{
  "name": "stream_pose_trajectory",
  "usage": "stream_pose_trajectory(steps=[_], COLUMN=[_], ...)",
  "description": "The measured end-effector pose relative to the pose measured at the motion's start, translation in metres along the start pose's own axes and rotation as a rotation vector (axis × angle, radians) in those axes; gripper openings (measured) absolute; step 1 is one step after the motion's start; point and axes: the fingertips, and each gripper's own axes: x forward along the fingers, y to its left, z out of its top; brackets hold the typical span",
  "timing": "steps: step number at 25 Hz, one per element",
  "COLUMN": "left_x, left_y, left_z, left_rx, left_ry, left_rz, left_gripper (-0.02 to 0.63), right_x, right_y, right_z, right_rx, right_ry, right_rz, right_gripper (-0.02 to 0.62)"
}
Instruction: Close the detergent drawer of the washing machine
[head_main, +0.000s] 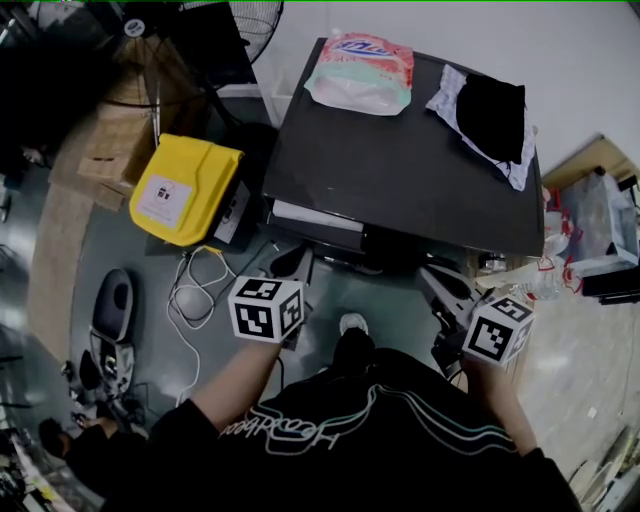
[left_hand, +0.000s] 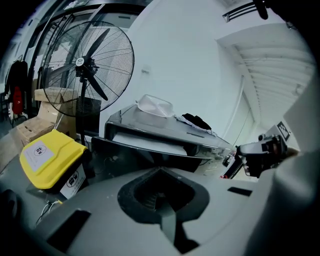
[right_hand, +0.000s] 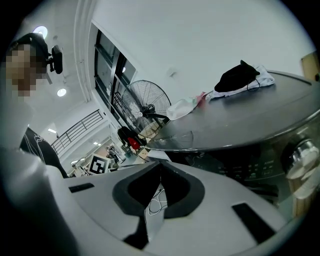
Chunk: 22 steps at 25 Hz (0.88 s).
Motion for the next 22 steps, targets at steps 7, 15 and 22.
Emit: stream_pose_trajectory(steps=[7, 15, 22], left_x=[0.000, 0.000, 0.002], left_y=[0.000, 0.002, 0.003], left_z=[0.001, 0.002, 0.005], left_rx=[-0.013, -0.017, -0.032], left_ry=[-0.005, -0.012, -0.031], left_rz=[-0.011, -0.011, -0.013], left_gripper=[0.023, 0.023, 0.023], right_x=[0.012, 0.024, 0.030], right_y=[0.001, 0.003, 0.004], right_z=[0.001, 0.003, 0.004], right_rx=[-0.005, -0.012, -0.017], right_ry=[0.022, 0.046, 0.049], right_rz=[0.014, 0.030, 0.040], right_gripper=[0.029, 0.028, 0.028])
